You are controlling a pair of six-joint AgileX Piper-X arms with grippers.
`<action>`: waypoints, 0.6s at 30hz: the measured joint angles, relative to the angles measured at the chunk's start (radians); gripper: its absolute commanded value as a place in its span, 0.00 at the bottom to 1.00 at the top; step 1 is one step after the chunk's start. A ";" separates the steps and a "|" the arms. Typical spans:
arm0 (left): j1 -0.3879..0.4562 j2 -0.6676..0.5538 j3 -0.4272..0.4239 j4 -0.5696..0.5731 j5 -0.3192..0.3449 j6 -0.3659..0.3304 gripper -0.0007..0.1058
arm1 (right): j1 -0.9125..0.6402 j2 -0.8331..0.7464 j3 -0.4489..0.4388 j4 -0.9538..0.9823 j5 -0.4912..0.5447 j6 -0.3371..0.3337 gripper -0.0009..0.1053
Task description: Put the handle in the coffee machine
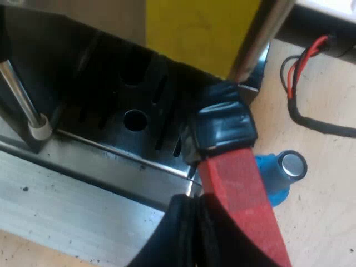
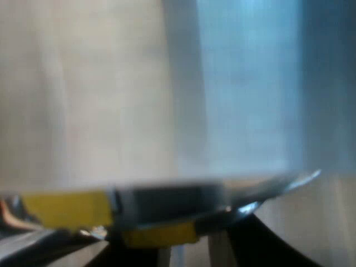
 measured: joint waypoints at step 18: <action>0.000 -0.003 0.007 0.099 0.066 0.000 0.01 | 0.000 0.000 0.000 0.000 -0.004 -0.014 0.20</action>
